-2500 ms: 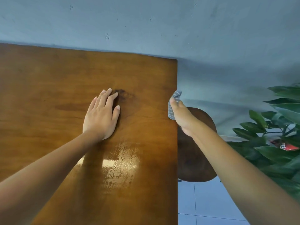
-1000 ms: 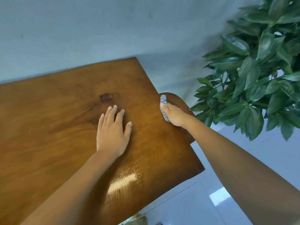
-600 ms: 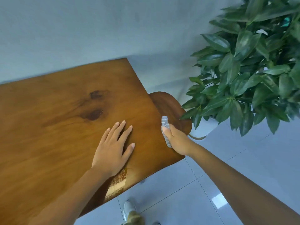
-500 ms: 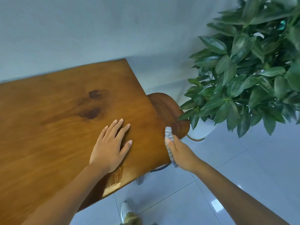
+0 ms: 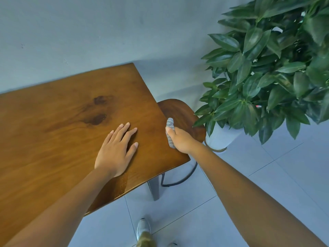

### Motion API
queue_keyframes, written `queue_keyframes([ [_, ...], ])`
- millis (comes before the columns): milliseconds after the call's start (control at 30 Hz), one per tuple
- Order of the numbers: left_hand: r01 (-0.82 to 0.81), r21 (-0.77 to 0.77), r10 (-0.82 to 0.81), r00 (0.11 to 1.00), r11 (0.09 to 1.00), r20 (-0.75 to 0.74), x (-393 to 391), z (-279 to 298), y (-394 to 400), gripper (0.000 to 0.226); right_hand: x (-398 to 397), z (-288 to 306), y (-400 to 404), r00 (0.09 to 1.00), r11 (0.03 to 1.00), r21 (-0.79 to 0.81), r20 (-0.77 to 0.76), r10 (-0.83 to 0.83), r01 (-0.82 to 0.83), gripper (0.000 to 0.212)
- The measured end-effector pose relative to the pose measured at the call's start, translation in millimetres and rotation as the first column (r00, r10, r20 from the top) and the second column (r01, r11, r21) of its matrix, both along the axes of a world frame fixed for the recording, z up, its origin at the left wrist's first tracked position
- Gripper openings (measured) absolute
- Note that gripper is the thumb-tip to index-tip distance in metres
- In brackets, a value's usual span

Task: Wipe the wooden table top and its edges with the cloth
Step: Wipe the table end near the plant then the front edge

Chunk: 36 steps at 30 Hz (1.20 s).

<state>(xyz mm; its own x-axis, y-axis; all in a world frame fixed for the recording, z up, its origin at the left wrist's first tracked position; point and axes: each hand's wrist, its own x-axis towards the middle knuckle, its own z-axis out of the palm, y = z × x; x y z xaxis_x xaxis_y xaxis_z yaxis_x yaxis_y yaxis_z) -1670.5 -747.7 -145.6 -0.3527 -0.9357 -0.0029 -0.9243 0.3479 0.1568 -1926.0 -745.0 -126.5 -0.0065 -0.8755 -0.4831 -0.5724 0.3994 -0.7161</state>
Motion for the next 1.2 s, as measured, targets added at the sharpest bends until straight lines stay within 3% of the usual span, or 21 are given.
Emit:
queue_keyframes([
  [200,0.005,-0.018,-0.005,1.0,1.0,-0.007,1,-2,-2,0.065,-1,-3,20,0.998,0.997,-0.05,-0.024,-0.052,0.051,0.058],
  [433,0.02,-0.025,-0.021,1.0,0.999,-0.019,1,-2,-1,0.064,5,-19,92,0.941,0.938,-0.091,0.083,-0.327,0.334,0.049],
  [533,0.033,-0.027,-0.034,0.999,0.999,-0.029,2,-1,0,0.063,24,-30,108,0.831,0.834,-0.099,0.208,-0.516,0.543,0.047],
  [633,0.045,-0.02,-0.045,0.998,0.999,-0.038,2,1,-1,0.063,60,-33,106,0.622,0.656,-0.032,0.354,-0.698,0.754,0.049],
  [733,0.057,-0.017,-0.058,0.997,0.998,-0.057,4,0,-2,0.063,109,-24,102,0.45,0.506,0.014,0.438,-0.778,0.862,0.056],
  [800,0.07,-0.013,-0.071,0.995,0.997,-0.076,5,0,-3,0.063,145,-19,107,0.403,0.493,0.058,0.497,-0.768,0.868,0.053],
  [867,0.088,-0.003,-0.088,0.992,0.996,-0.094,6,0,-4,0.063,186,-26,115,0.399,0.506,0.088,0.507,-0.764,0.858,0.048],
  [967,0.112,0.022,-0.107,0.982,0.993,-0.153,9,3,-5,0.061,238,-44,131,0.426,0.504,0.077,0.435,-0.793,0.86,0.077],
  [1067,0.149,0.061,-0.131,0.965,0.987,-0.226,15,5,-10,0.058,264,-60,140,0.404,0.497,0.073,0.486,-0.775,0.865,0.088],
  [1133,0.183,0.101,-0.147,0.947,0.978,-0.286,20,7,-14,0.056,263,-41,141,0.464,0.535,0.053,0.429,-0.775,0.843,0.086],
  [1200,0.223,0.157,-0.155,0.92,0.962,-0.359,27,13,-17,0.054,249,-18,139,0.49,0.57,0.075,0.428,-0.76,0.819,0.068],
])
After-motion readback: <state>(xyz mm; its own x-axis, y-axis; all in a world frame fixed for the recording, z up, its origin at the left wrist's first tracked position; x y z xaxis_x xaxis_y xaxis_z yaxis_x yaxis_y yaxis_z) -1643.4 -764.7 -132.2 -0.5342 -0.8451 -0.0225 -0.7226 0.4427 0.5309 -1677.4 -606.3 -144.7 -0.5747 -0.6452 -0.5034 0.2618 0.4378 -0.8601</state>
